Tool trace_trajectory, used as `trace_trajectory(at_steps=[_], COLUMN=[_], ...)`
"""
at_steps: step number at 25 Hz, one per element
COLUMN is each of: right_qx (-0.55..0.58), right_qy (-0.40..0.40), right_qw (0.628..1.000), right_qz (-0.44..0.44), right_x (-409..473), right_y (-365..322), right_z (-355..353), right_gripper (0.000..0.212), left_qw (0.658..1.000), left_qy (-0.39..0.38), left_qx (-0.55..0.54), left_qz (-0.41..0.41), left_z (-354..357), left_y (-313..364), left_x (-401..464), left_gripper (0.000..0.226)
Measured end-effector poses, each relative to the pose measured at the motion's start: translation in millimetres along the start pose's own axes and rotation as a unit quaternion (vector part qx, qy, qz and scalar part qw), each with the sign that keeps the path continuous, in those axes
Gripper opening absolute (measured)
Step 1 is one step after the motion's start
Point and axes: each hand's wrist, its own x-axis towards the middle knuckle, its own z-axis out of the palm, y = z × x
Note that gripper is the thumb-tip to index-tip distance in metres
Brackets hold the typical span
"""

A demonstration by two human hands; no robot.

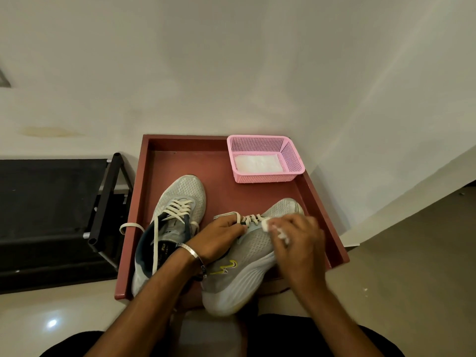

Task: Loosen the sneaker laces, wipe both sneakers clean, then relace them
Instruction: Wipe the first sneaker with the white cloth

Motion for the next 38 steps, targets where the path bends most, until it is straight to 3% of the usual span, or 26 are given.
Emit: trace_trajectory(at_steps=[2, 3, 5, 7, 11, 14, 16, 19, 20, 24, 28, 33, 36, 38], right_qx=[-0.022, 0.004, 0.076, 0.074, -0.011, 0.060, 0.079, 0.052, 0.055, 0.105, 0.046, 0.142, 0.072, 0.069], right_qy=[0.032, 0.020, -0.049, -0.070, 0.035, -0.049, -0.060, 0.022, 0.021, -0.085, 0.019, -0.088, 0.008, 0.002], right_qw=[0.996, 0.998, 0.996, 0.992, 0.996, 0.997, 0.993, 0.994, 0.993, 0.989, 0.994, 0.984, 0.996, 0.996], right_qz=[0.075, 0.065, -0.023, -0.074, 0.082, -0.012, -0.064, 0.088, 0.099, -0.051, 0.102, -0.053, 0.056, 0.050], right_x=[9, 2, -26, -30, 6, -29, -29, 5, 4, -38, 3, -38, -3, -8], right_y=[9, 1, -28, -25, 6, -24, -17, 13, 14, -16, 9, -21, 0, -6], right_z=[-5, -3, 2, 3, -8, -1, -3, -15, -16, -5, -10, -2, -6, -4], right_gripper=[0.014, 0.013, 0.013, 0.012, 0.014, 0.013, 0.014, 0.013, 0.014, 0.015, 0.015, 0.013, 0.013, 0.011], left_qw=[1.000, 1.000, 1.000, 0.999, 0.999, 0.998, 0.999, 0.999, 0.998, 0.997, 0.995, 0.992, 0.991, 0.991], left_qy=[-0.001, 0.003, 0.021, 0.032, 0.028, 0.032, 0.029, 0.027, 0.029, 0.054, 0.068, 0.089, 0.089, 0.090], left_qx=[0.015, 0.021, 0.022, 0.025, 0.040, 0.045, 0.040, 0.046, 0.047, 0.047, 0.075, 0.081, 0.095, 0.092], left_qz=[0.000, -0.002, 0.000, -0.003, -0.011, -0.009, -0.005, -0.003, -0.003, -0.013, -0.016, -0.021, -0.021, -0.022], left_z=[2, 2, 1, 0, 1, 0, -1, 0, 0, -1, -1, 0, 0, 0], left_y=[0, 0, 0, 1, 1, -1, 0, 1, -1, 0, 0, 4, 5, 5], left_x=[0, 0, 2, 1, 1, 2, 1, 0, 1, 2, 3, 3, 2, 1], left_gripper=[0.055, 0.048, 0.035, 0.032, 0.027, 0.028, 0.024, 0.028, 0.029, 0.017, 0.029, 0.034, 0.025, 0.024])
